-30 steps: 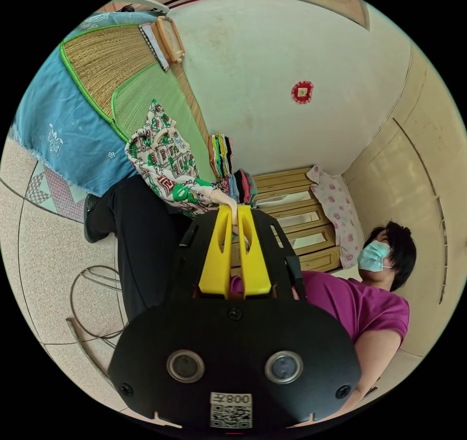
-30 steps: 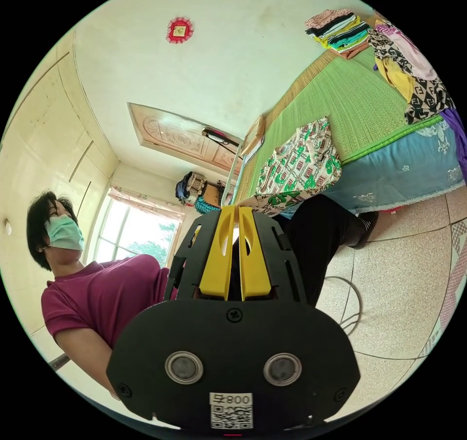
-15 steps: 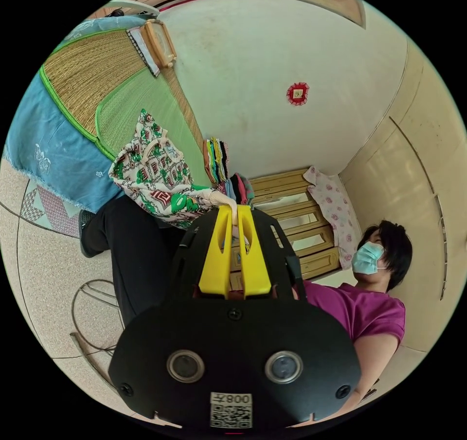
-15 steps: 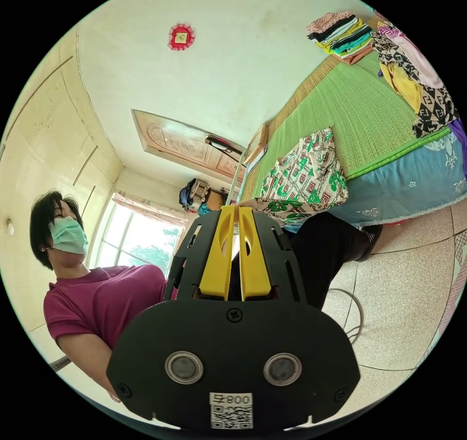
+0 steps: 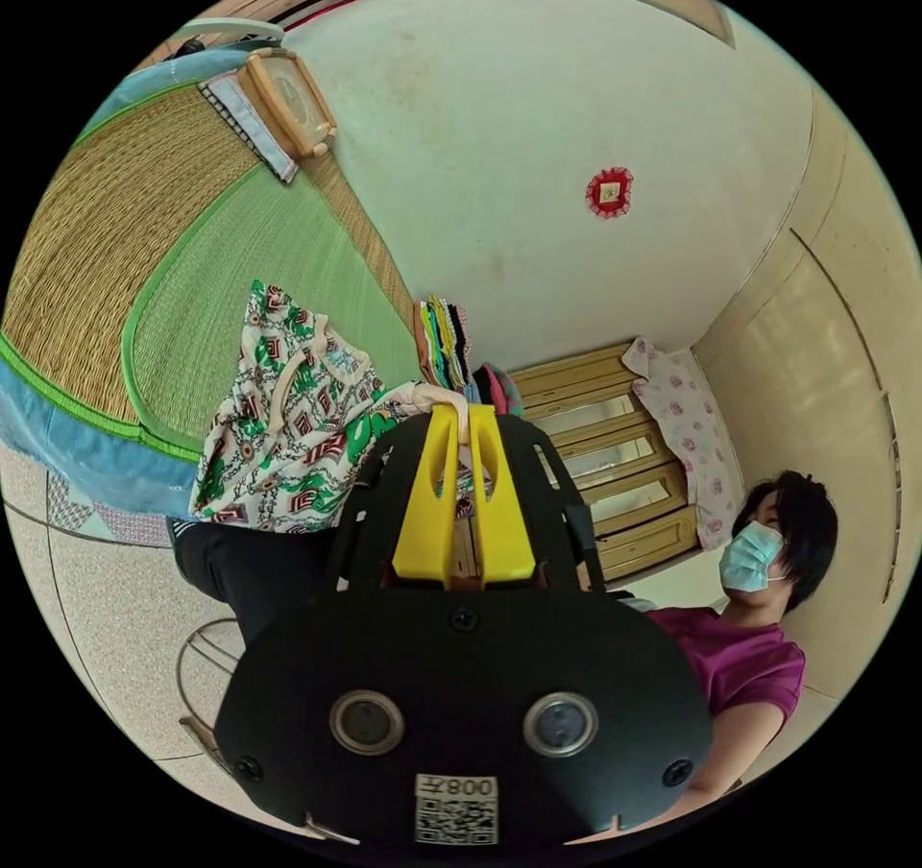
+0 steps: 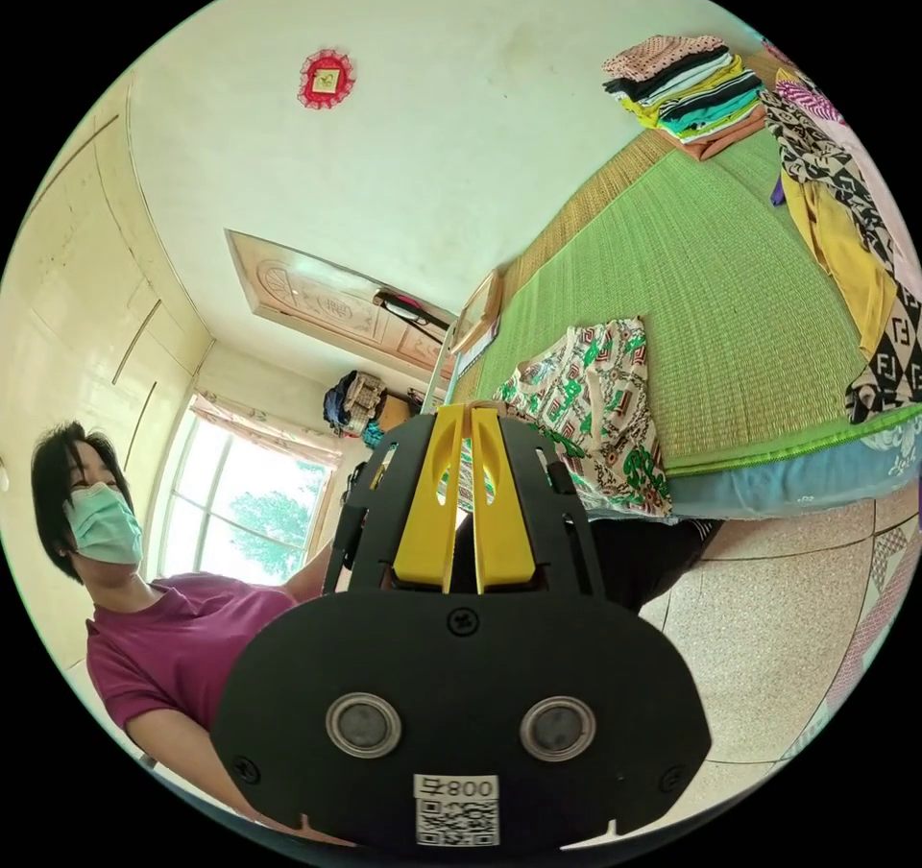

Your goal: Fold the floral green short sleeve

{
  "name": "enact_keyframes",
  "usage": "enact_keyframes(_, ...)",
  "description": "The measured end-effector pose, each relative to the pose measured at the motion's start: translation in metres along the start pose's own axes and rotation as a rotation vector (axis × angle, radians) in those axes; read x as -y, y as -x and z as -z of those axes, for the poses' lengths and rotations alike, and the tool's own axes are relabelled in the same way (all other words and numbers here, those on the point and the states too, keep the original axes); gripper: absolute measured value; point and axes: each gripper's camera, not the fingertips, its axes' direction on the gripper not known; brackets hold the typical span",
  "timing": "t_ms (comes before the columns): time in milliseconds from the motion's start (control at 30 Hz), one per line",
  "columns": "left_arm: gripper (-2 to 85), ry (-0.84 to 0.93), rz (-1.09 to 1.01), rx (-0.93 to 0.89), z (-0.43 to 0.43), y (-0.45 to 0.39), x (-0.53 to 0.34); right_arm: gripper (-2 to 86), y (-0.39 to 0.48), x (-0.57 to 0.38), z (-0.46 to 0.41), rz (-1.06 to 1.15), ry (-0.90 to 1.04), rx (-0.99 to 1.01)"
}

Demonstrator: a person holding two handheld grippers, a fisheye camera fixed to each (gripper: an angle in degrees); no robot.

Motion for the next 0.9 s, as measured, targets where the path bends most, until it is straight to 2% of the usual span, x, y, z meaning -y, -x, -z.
enact_keyframes(467, 1.9, -0.035, 0.116, 0.122, -0.071, 0.134, 0.186, 0.9, -0.081, 0.174, -0.096, -0.135, 0.06, -0.053)
enact_keyframes(900, 1.9, -0.023, 0.213, 0.251, -0.113, 0.28, 0.342, 0.9, -0.165, 0.287, -0.173, -0.236, 0.108, -0.086)
